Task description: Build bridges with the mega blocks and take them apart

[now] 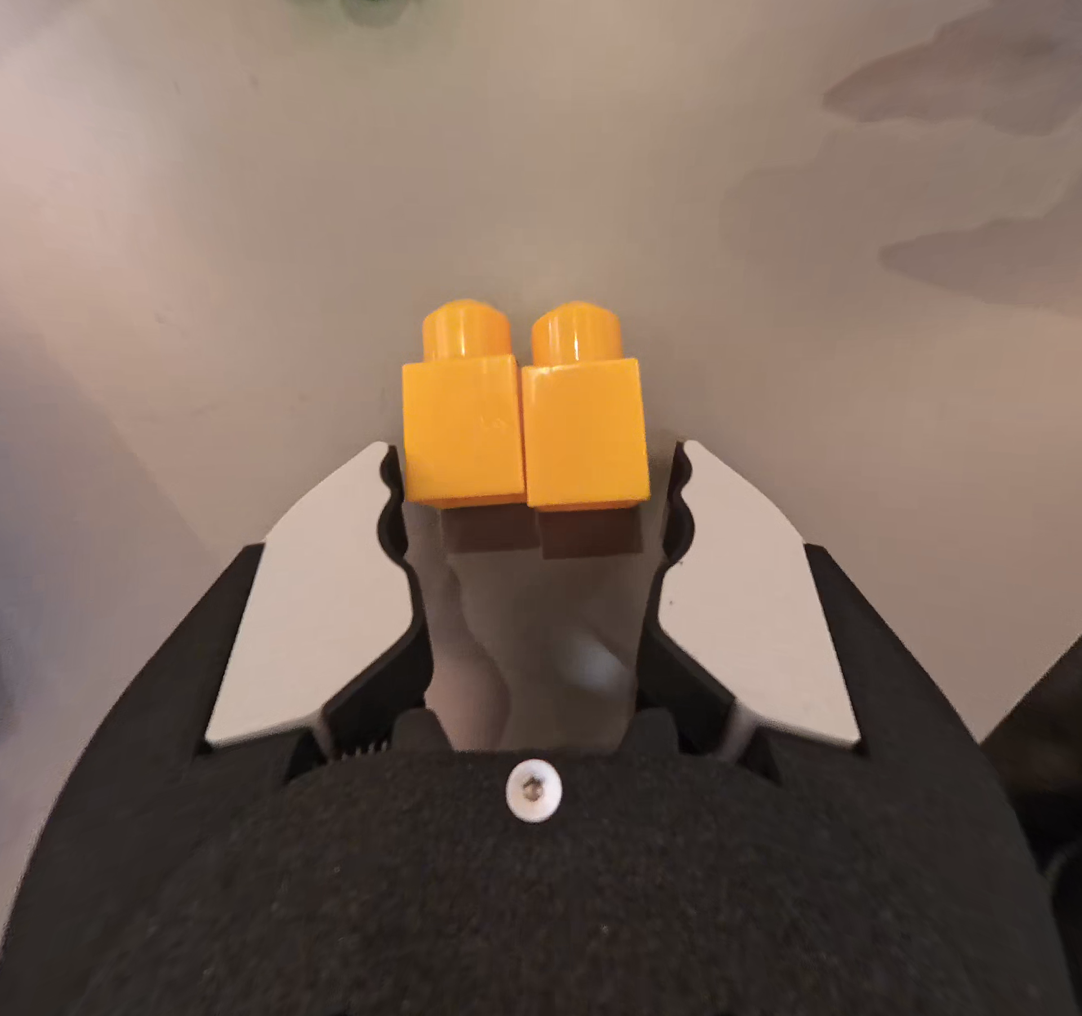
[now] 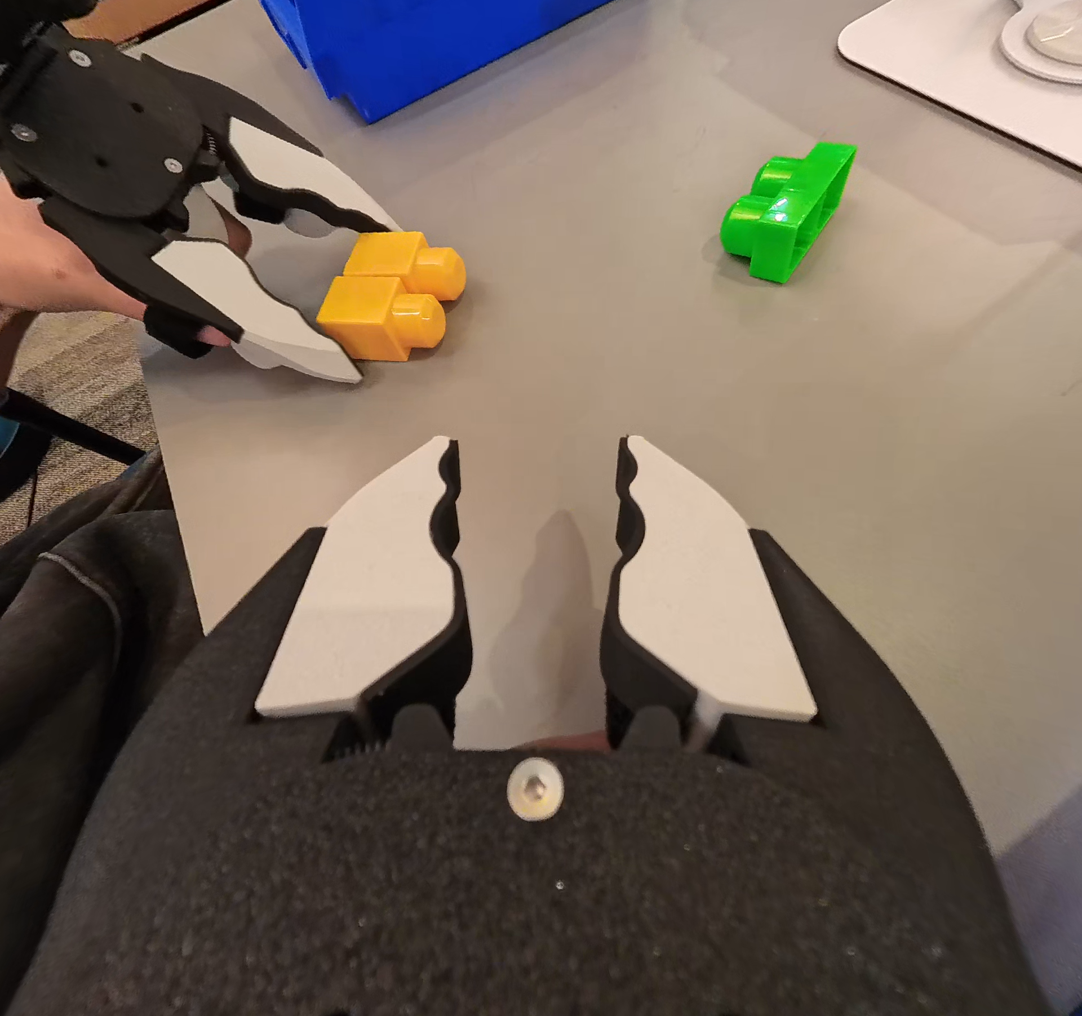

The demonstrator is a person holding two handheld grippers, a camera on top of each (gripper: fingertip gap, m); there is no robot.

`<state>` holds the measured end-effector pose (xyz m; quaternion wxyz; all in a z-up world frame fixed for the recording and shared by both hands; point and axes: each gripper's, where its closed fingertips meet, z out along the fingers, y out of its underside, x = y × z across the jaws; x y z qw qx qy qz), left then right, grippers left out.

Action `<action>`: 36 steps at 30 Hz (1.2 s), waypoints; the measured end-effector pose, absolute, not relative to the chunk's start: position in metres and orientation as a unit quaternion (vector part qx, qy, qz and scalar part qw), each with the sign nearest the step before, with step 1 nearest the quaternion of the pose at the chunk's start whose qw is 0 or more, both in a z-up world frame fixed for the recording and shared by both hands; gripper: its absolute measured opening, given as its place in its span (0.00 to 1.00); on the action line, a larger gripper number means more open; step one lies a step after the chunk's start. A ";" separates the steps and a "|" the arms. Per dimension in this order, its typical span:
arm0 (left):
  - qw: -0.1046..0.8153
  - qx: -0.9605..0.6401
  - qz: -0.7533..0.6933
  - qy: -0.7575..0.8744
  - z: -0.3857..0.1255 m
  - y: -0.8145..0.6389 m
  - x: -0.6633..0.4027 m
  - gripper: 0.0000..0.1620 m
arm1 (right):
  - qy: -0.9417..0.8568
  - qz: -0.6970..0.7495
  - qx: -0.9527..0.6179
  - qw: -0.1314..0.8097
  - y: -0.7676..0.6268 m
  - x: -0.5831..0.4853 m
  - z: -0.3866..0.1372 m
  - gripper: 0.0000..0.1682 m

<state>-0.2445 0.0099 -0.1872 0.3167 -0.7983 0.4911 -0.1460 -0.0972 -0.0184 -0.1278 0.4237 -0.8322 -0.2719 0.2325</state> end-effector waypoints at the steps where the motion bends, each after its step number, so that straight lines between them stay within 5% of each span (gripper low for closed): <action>1: 0.320 -0.798 -0.142 0.490 -0.187 0.012 -0.244 0.52 | -0.271 0.233 -0.832 0.424 -0.018 -0.097 -0.128 0.30; 29: 0.311 -0.796 -0.168 0.492 -0.190 0.012 -0.235 0.47 | -0.274 0.233 -0.834 0.419 -0.018 -0.097 -0.131 0.30; 36: 0.394 -0.758 -0.184 0.486 -0.166 0.015 -0.236 0.47 | -0.269 0.232 -0.835 0.421 -0.017 -0.094 -0.131 0.30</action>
